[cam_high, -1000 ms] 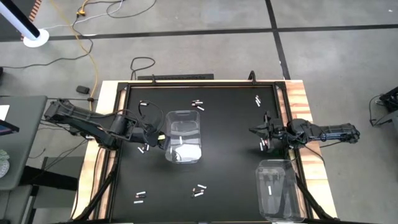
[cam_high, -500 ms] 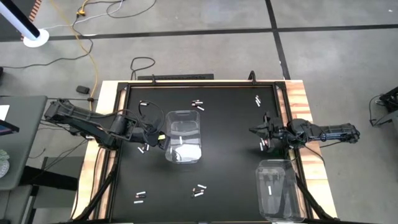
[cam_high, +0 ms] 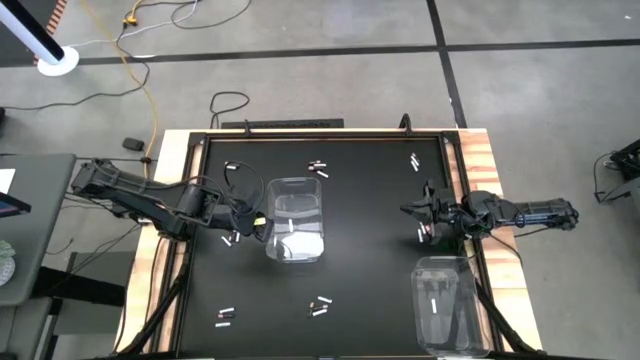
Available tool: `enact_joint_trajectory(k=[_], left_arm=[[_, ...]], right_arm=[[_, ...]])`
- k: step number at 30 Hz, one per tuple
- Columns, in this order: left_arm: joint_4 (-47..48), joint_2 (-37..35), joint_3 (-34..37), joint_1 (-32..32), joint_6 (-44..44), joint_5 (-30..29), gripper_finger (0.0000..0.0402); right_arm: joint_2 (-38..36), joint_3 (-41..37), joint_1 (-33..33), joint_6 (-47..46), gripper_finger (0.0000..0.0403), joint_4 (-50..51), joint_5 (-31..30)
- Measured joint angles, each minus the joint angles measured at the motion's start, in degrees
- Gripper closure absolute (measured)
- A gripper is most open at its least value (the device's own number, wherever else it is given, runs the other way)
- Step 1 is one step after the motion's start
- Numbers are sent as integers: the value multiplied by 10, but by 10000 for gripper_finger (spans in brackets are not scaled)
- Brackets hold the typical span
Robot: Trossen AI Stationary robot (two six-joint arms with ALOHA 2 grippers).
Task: Sort batteries
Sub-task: Move the bottom transparent bin to the center of the table
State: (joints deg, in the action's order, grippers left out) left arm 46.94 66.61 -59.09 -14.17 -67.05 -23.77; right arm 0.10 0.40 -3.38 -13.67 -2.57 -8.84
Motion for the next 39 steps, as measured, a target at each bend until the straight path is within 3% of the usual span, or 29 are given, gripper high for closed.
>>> enact_joint_trajectory(k=[3,9,13,18,25,31,35,39], left_arm=[[1,0,0,0,8,0,285],[0,0,0,-2,155,-15,285],[2,-2,0,-16,224,-66,285],[24,-20,0,-23,285,-100,285],[62,-68,0,-23,323,-98,285],[63,-107,0,-23,377,-83,285],[63,-122,0,-23,393,-82,285],[63,-123,0,-23,417,-82,285]], right_arm=[[0,12,0,1,389,8,-1],[23,83,2,59,394,8,-36],[97,155,2,90,398,34,-55],[246,267,2,93,398,105,-63],[443,467,2,80,398,328,-63],[558,612,2,-21,385,540,-63],[605,660,2,-114,368,670,-58],[634,666,-6,-144,349,773,-13]])
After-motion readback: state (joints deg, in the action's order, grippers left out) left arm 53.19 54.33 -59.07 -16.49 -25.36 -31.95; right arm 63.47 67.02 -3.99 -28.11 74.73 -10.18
